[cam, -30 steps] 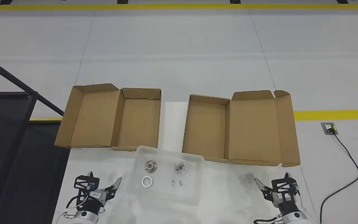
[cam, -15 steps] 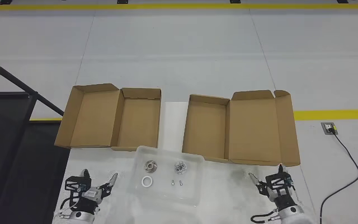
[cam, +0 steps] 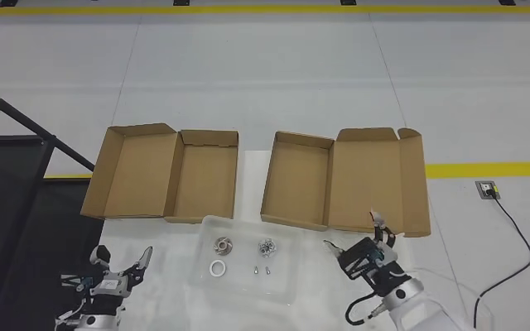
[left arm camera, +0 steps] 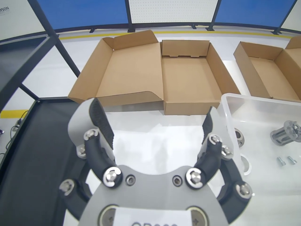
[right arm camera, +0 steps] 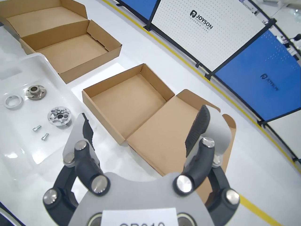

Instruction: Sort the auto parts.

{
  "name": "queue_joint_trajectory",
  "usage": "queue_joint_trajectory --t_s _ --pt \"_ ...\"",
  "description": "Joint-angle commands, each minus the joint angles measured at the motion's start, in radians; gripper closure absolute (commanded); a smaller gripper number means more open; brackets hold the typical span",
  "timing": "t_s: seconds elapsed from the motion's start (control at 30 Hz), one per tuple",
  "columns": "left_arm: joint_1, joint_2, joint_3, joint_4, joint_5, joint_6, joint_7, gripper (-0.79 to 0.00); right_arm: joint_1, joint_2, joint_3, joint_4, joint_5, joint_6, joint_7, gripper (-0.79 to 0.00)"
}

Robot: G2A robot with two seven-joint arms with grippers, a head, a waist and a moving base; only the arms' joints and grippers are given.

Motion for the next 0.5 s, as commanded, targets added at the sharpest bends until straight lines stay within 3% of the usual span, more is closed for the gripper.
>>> queue_joint_trajectory --t_s 0.0,0.27,0.47 --pt "0.008 -0.001 0.003 -0.005 0.019 0.001 0.007 -0.785 0.016 -0.001 -0.017 -0.004 0.007 -0.020 0.025 -0.785" --pt "0.013 -0.005 0.012 -0.010 0.017 -0.009 0.008 -0.785 0.096 -0.007 -0.124 0.019 -0.029 -0.154 0.211 -0.785" --pt "0.013 -0.005 0.012 -0.010 0.017 -0.009 0.008 -0.785 0.103 -0.008 -0.131 0.021 -0.037 -0.156 0.223 -0.785"
